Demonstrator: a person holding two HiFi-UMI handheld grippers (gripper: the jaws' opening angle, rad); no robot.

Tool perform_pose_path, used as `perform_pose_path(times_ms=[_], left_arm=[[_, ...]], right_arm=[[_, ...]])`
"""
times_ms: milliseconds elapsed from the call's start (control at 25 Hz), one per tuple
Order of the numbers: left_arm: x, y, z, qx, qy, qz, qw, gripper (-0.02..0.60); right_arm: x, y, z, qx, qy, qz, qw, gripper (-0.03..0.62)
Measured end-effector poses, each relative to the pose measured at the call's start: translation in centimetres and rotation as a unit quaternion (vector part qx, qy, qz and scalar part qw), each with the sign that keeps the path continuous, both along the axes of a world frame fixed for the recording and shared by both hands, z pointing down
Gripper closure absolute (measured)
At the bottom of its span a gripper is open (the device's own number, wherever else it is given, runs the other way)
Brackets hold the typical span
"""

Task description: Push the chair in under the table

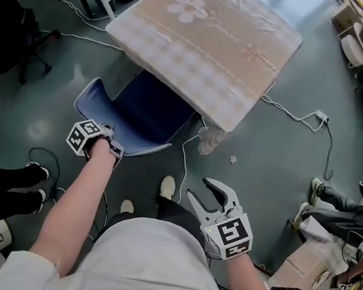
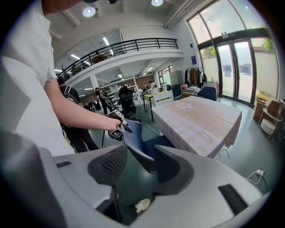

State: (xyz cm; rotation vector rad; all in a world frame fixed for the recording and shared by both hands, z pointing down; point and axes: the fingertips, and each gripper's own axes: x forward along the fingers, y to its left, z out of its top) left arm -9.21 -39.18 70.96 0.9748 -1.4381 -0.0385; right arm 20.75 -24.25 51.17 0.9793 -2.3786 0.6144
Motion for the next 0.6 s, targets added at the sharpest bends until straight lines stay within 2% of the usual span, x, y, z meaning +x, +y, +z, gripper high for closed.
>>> perform_pose_path(times_ms=[120,200,360,520,600], left_arm=[[-0.2,0.0,0.1,0.001,-0.009,0.010,0.9999,0.483],[-0.3,0.1,0.2,-0.007,-0.031,0.032,0.9990,0.469],[-1.2,0.6,-0.6,-0.015,-0.080,0.064,0.9947,0.400],[-2.6,0.2,-3.9,0.036,-0.104,0.072,0.9913,0.388],[-3.5,0.0,-6.4,0.075,-0.122,0.088,0.9858,0.388]], right_arm=[[-0.4,0.2,0.1,0.000,0.001,-0.003,1.000,0.396],[-0.6,0.4,0.1,0.002,0.002,-0.004,1.000,0.396],[-1.4,0.7,-0.3,0.009,0.001,-0.006,1.000,0.396],[-2.6,1.6,-0.6,0.017,0.002,-0.008,1.000,0.396],[-3.5,2.0,-0.7,0.022,0.002,-0.012,1.000,0.396]])
